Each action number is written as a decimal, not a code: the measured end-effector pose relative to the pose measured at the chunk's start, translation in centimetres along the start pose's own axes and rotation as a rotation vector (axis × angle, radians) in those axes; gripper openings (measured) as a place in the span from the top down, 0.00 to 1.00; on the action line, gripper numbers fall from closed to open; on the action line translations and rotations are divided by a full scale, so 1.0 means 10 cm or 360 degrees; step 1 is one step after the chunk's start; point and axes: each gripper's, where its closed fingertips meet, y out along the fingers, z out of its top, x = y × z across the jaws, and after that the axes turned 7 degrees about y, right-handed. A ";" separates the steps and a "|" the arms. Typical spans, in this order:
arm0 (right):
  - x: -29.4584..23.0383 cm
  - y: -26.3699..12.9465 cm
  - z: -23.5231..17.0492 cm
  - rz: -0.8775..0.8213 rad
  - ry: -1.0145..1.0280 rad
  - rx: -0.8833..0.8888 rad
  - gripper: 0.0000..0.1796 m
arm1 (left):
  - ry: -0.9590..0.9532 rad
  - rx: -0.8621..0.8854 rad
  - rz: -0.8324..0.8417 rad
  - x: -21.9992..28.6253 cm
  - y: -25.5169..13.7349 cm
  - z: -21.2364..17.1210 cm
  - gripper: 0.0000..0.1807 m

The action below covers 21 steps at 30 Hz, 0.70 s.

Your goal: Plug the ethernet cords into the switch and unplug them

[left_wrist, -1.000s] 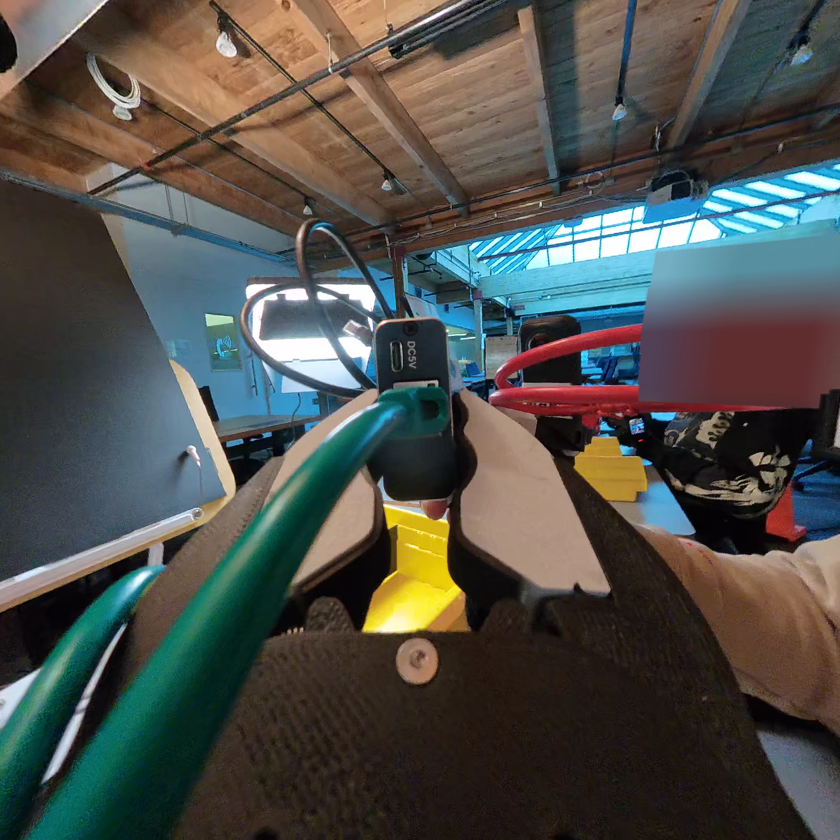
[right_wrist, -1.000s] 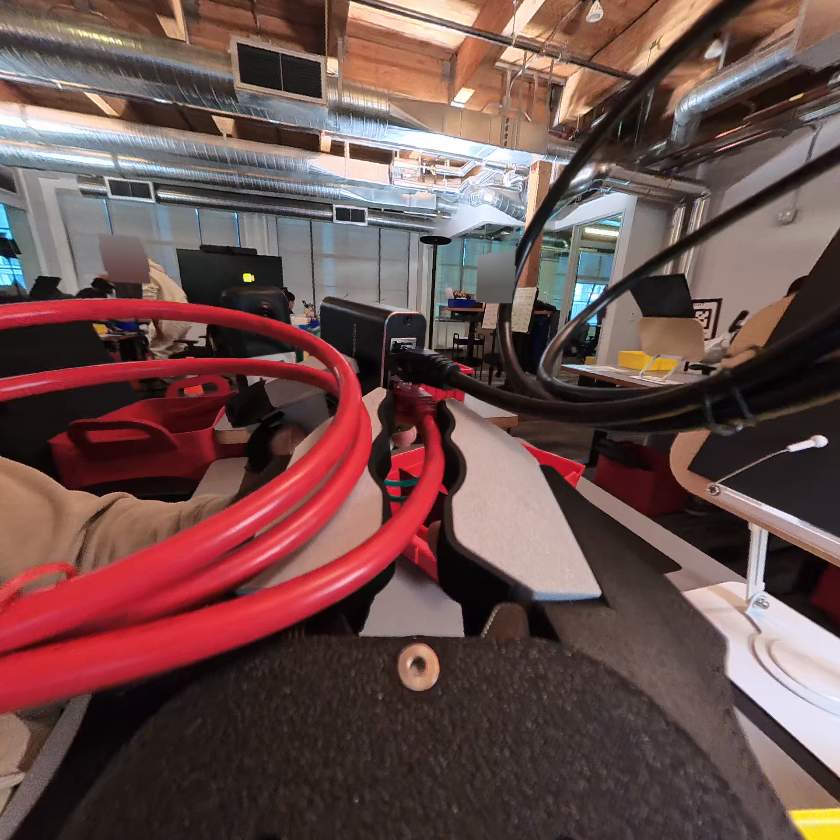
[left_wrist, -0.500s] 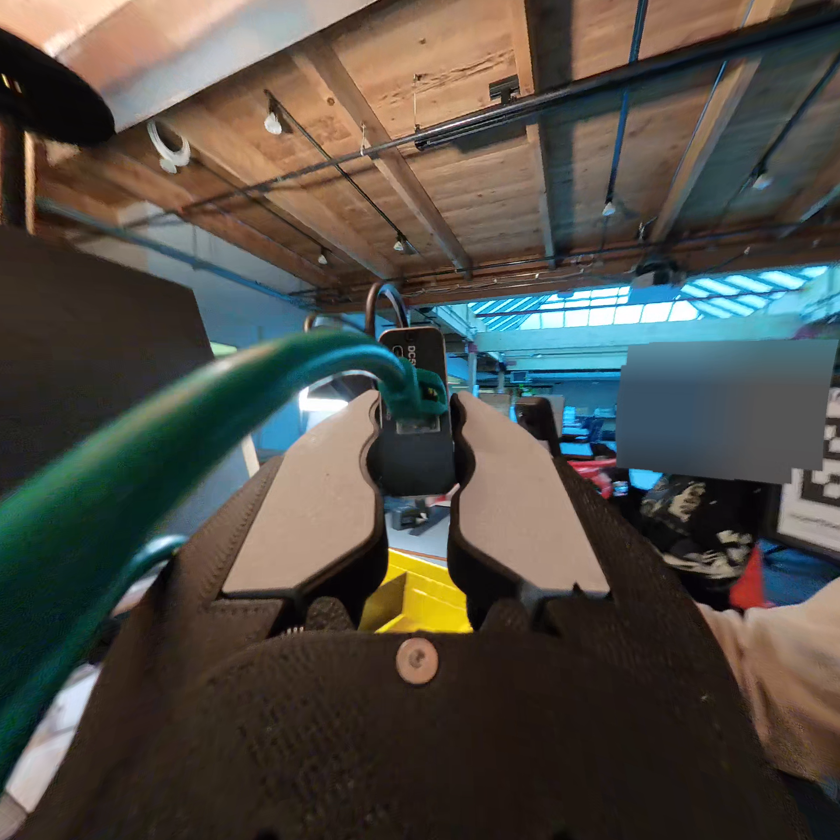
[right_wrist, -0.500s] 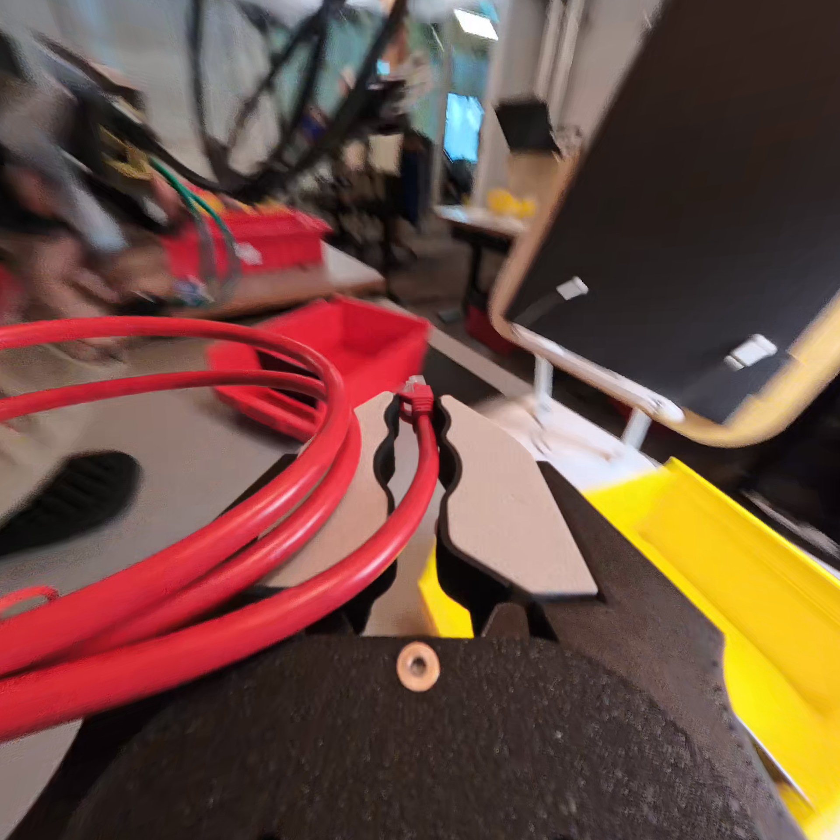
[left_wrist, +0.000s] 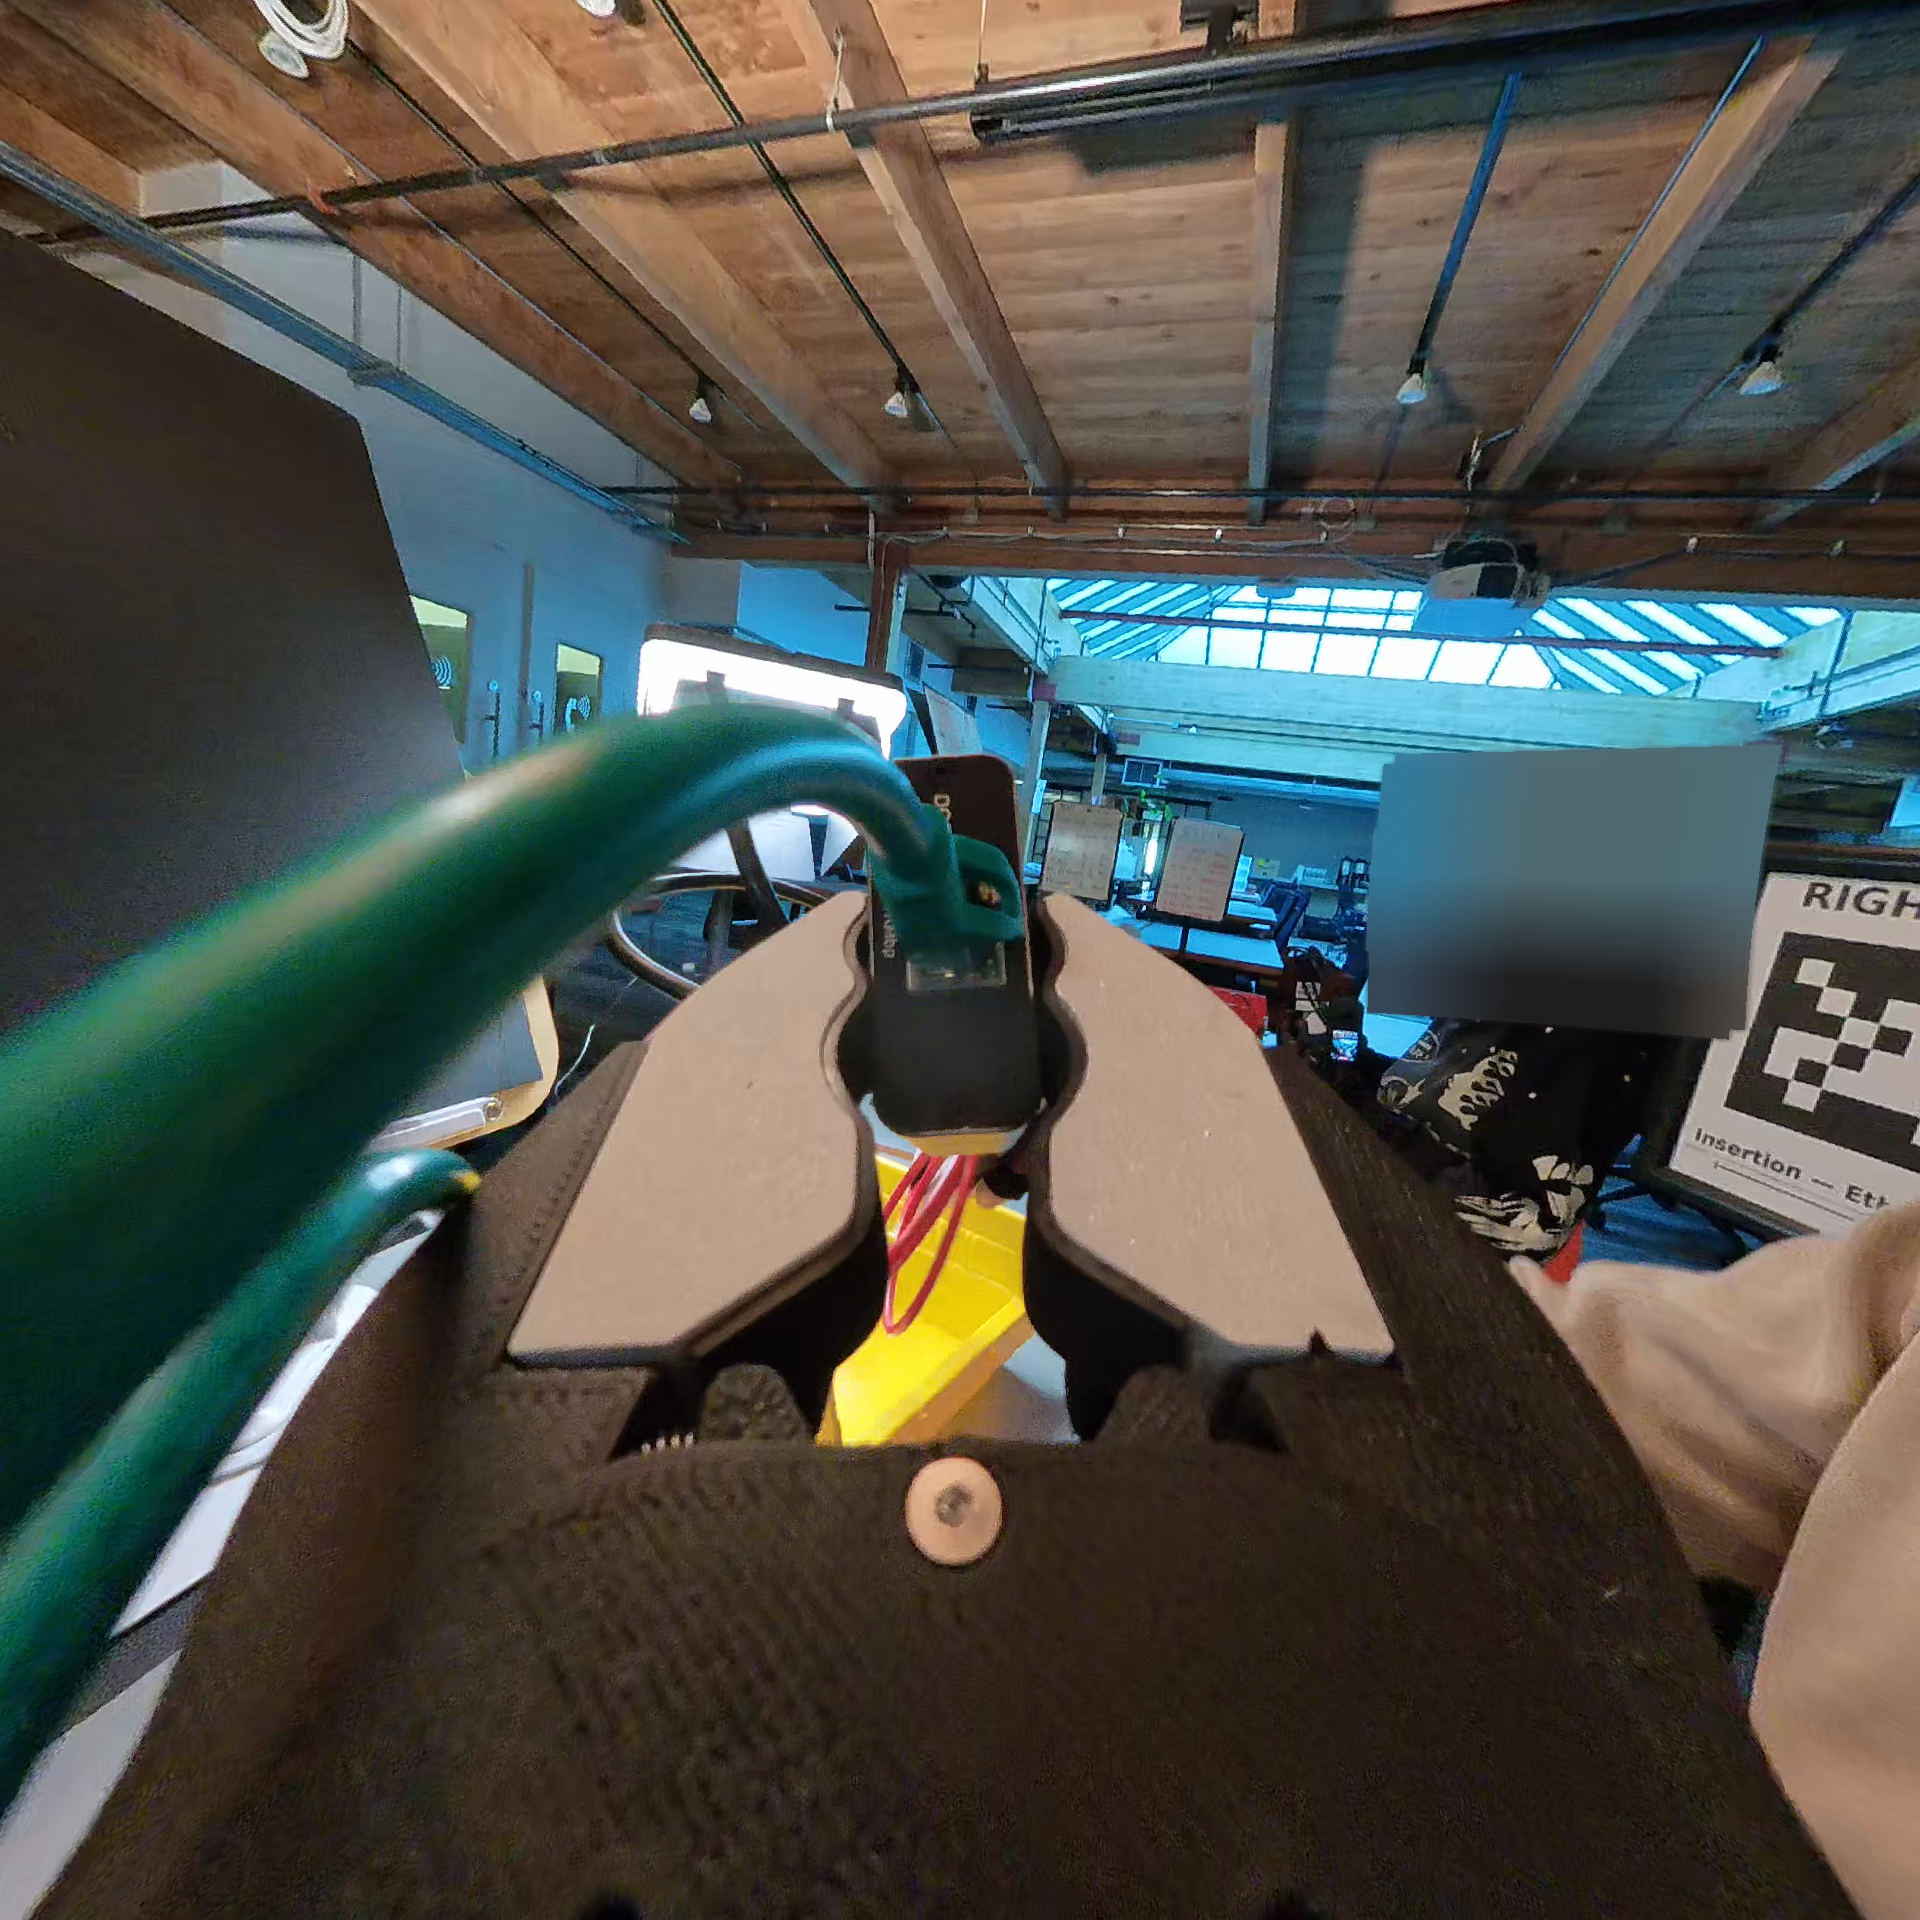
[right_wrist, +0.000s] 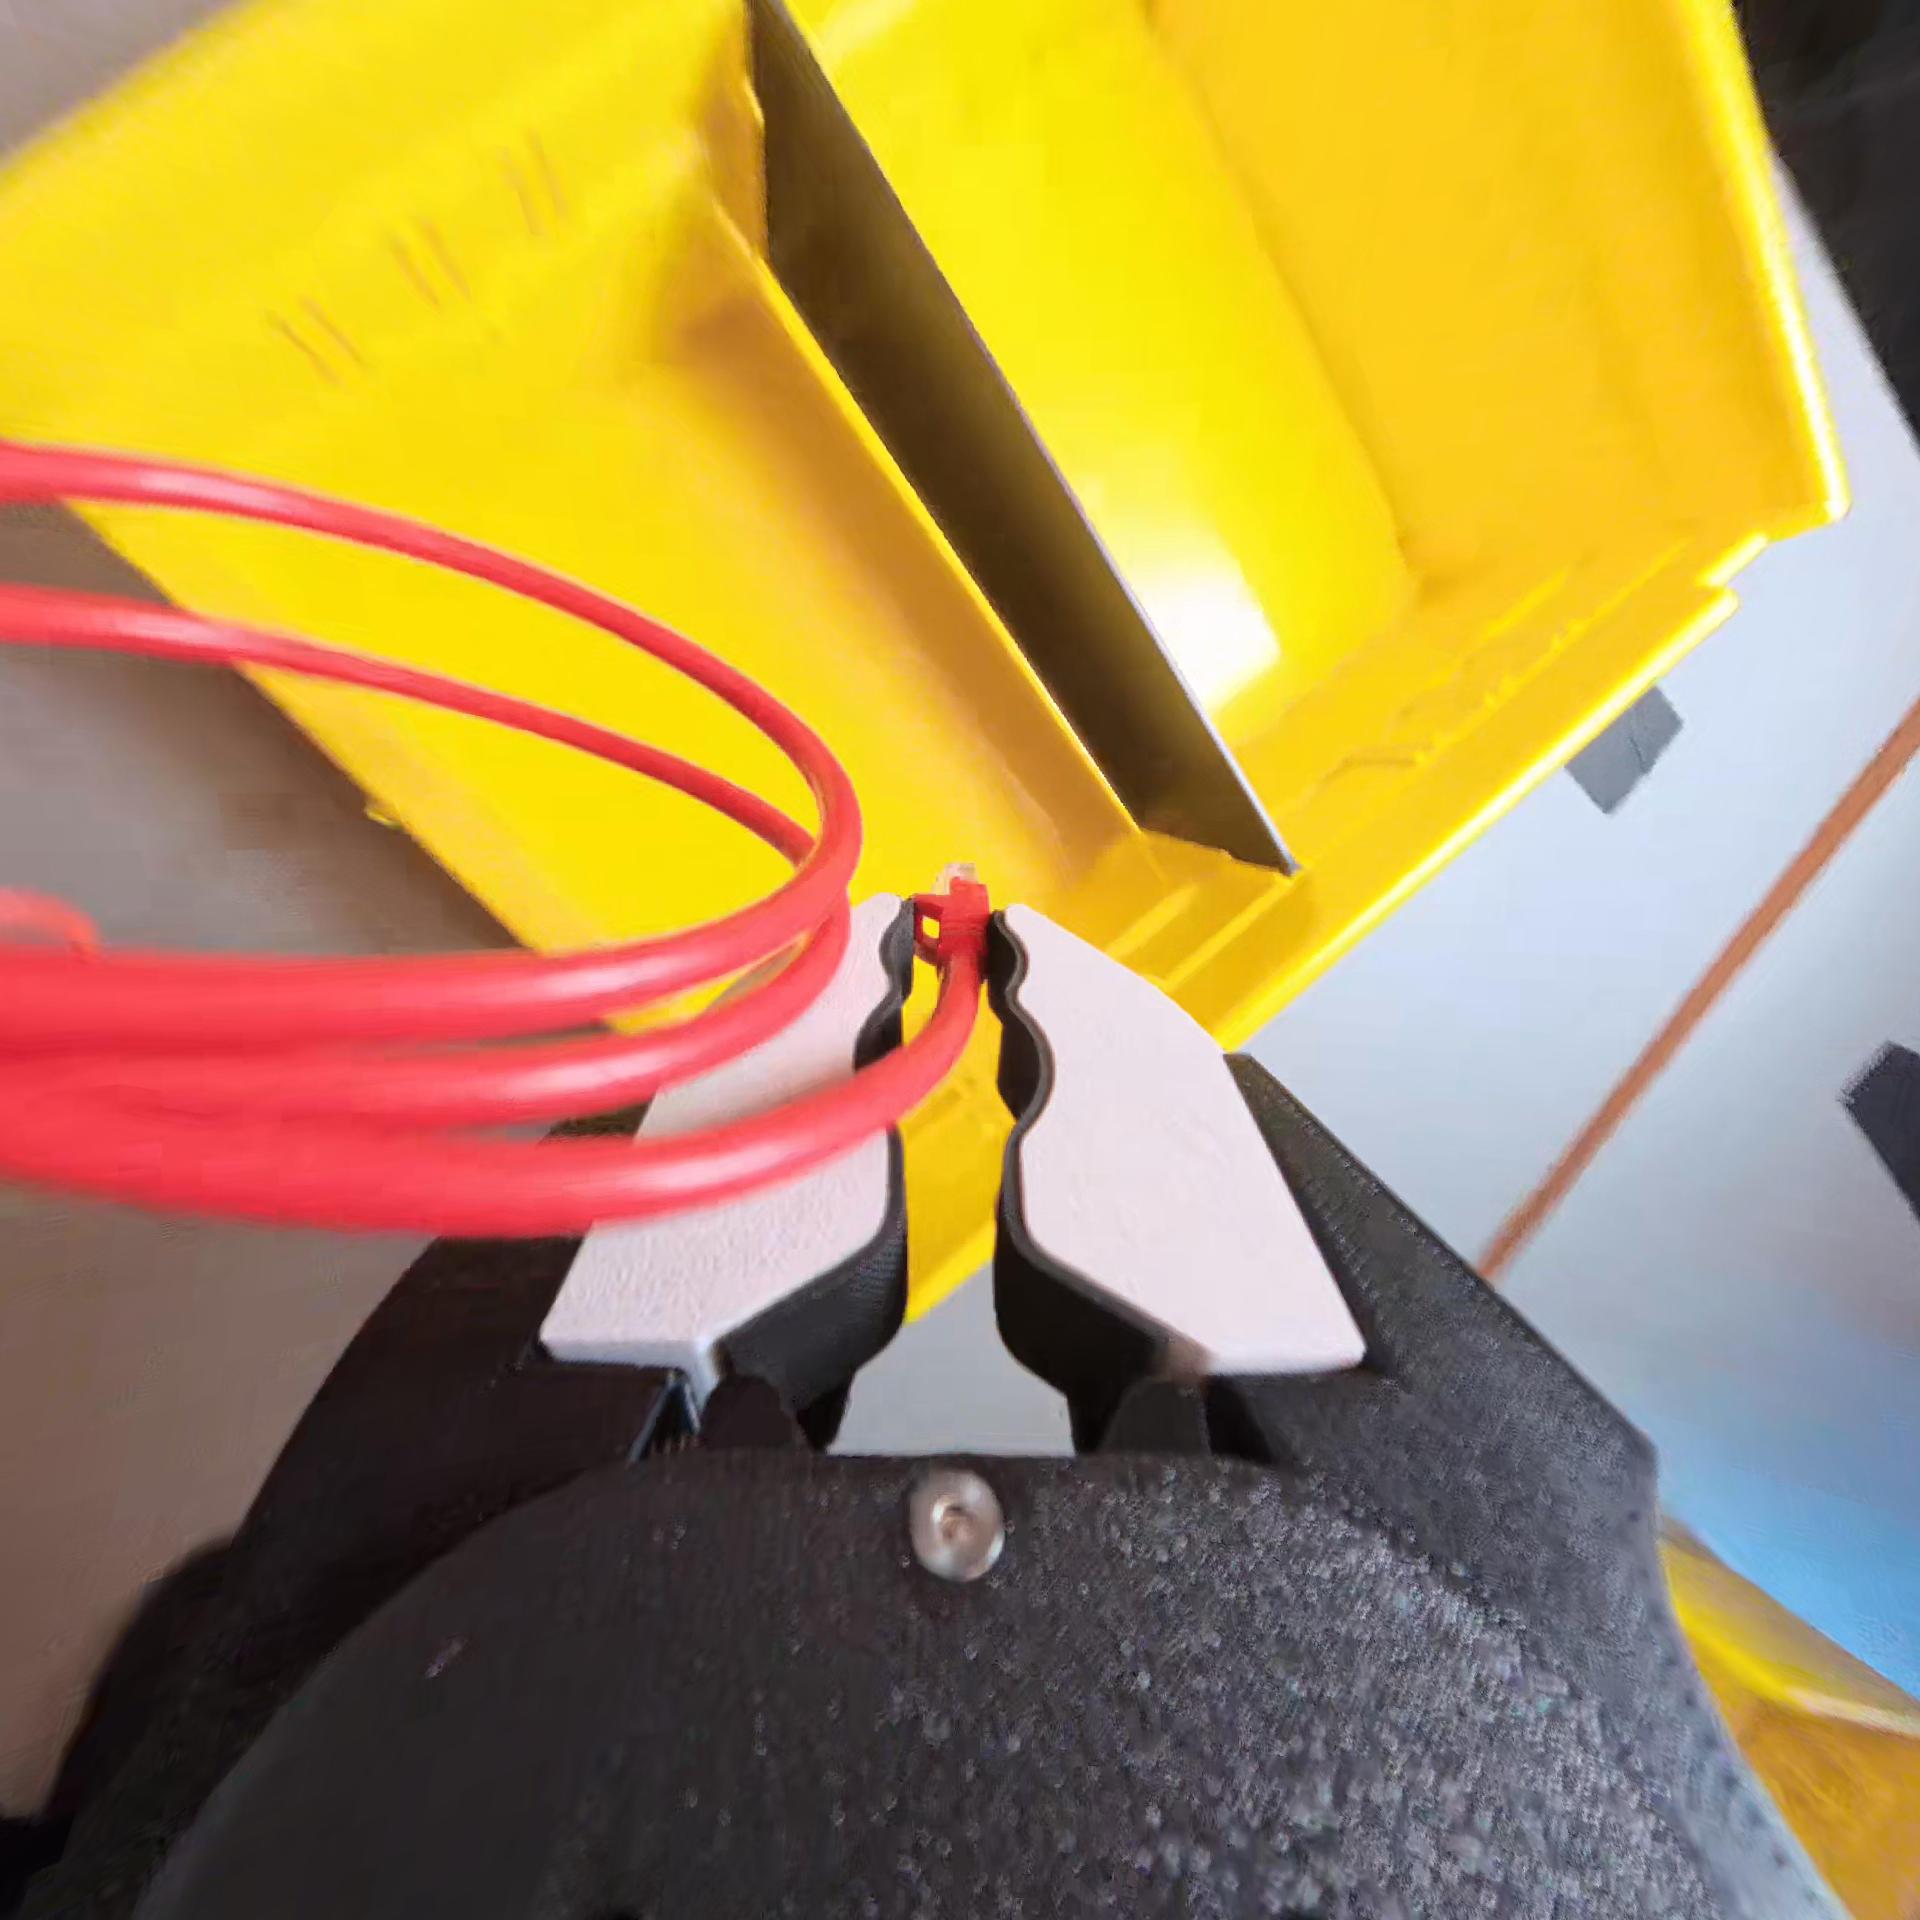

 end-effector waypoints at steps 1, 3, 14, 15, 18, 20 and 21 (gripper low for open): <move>0.08 0.03 -0.03 -0.0040 -0.0051 -0.0134 0.93 | 0.0002 -0.0008 0.0008 -0.01 0.00 -0.02 0.85; 0.23 0.07 -0.11 -0.0118 -0.0176 -0.0405 0.93 | -0.0006 -0.0016 0.0016 -0.04 0.01 -0.04 0.85; 0.51 -0.10 0.23 -0.0394 -0.0324 -0.0323 0.77 | -0.0055 -0.0006 0.0035 -0.11 -0.04 -0.03 0.86; 0.48 -0.14 0.24 -0.0376 -0.0328 -0.0283 0.76 | -0.0056 -0.0007 0.0038 -0.11 -0.04 -0.03 0.86; 0.43 -0.23 0.21 -0.0302 -0.0315 -0.0207 0.74 | -0.0063 -0.0013 0.0042 -0.11 -0.03 -0.05 0.86; 0.36 -0.29 0.20 -0.0253 -0.0334 -0.0144 0.74 | -0.0072 -0.0020 0.0040 -0.11 -0.02 -0.07 0.86; 0.32 -0.32 0.21 -0.0237 -0.0345 -0.0098 0.74 | -0.0073 -0.0024 0.0038 -0.11 -0.01 -0.08 0.86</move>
